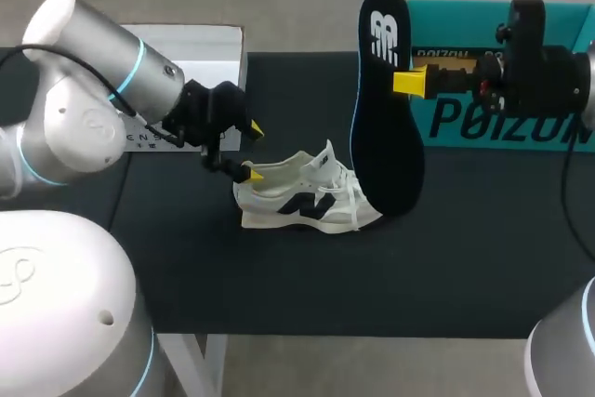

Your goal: Take the shoe out of the shoebox, open the shoe tongue, remove and reinsert the insole, then place the shoe into the shoebox

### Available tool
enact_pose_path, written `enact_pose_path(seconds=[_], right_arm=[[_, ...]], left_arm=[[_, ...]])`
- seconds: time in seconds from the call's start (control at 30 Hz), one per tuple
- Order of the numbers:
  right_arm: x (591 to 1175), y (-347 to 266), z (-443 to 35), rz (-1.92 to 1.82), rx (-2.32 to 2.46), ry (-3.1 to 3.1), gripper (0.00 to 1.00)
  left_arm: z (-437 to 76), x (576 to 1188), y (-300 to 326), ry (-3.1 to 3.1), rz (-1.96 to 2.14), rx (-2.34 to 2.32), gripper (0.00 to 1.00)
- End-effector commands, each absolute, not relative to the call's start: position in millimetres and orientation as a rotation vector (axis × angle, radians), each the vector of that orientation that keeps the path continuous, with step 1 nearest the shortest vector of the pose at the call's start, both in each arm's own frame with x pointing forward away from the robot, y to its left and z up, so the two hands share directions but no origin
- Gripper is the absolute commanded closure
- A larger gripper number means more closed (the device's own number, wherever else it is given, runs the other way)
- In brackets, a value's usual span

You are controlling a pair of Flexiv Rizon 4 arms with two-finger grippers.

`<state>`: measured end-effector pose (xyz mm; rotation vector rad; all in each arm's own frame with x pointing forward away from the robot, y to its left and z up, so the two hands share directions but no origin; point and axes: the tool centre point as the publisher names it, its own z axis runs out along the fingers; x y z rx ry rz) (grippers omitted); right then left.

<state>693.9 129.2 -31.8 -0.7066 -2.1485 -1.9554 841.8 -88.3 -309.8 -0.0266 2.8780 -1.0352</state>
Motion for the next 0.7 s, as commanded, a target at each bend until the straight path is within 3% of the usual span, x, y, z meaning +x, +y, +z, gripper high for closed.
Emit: enact_pose_path(seconds=[0.03, 0.3, 0.7], right_arm=[[695.1, 131.4, -32.1, -1.952, -0.709, -2.15, 1.0], [695.1, 131.4, -32.1, -1.952, -0.709, -2.15, 1.0], [695.1, 131.4, -32.1, -1.952, -0.709, -2.15, 1.0]], left_arm=[[-297.3, 860.4, -96.1, 3.051, -0.729, -0.014, 0.0], [-309.2, 872.1, -119.0, 3.209, -0.46, -0.077, 0.0], [-309.2, 872.1, -119.0, 3.209, -0.46, -0.077, 0.0]])
